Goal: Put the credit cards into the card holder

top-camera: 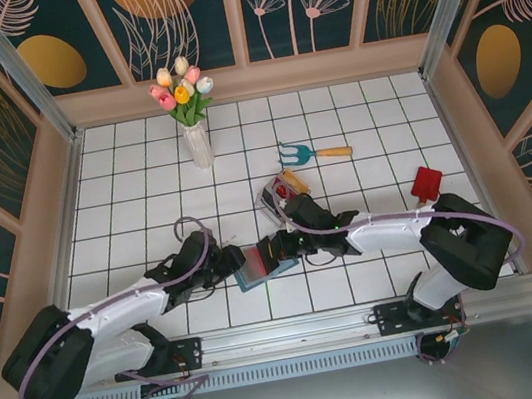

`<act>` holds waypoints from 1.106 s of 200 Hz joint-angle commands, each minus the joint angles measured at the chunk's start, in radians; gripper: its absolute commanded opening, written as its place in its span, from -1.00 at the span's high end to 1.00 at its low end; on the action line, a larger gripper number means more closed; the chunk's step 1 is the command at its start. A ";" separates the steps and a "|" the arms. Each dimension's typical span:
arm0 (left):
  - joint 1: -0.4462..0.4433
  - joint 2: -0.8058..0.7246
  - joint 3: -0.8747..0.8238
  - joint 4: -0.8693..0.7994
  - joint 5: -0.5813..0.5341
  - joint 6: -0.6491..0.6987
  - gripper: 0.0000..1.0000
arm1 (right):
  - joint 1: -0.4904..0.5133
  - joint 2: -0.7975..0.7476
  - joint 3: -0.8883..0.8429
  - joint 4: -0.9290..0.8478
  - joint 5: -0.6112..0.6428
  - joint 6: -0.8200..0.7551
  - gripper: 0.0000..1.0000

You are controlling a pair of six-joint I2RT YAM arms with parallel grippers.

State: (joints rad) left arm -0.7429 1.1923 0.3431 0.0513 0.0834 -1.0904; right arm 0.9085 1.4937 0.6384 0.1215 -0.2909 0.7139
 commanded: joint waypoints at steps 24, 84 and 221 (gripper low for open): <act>-0.005 0.094 0.042 0.028 0.045 0.032 0.22 | -0.014 0.055 -0.057 0.151 -0.082 0.035 0.94; -0.007 0.109 0.033 0.041 0.034 0.020 0.40 | -0.012 0.118 -0.056 0.180 -0.108 0.046 0.94; -0.009 0.092 0.002 0.049 0.023 -0.001 0.51 | 0.002 0.067 -0.081 0.139 -0.026 0.148 0.95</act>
State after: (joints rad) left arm -0.7418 1.2690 0.3645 0.0711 0.0822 -1.0790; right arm 0.8928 1.5135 0.5449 0.2703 -0.2943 0.8490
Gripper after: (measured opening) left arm 0.249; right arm 0.057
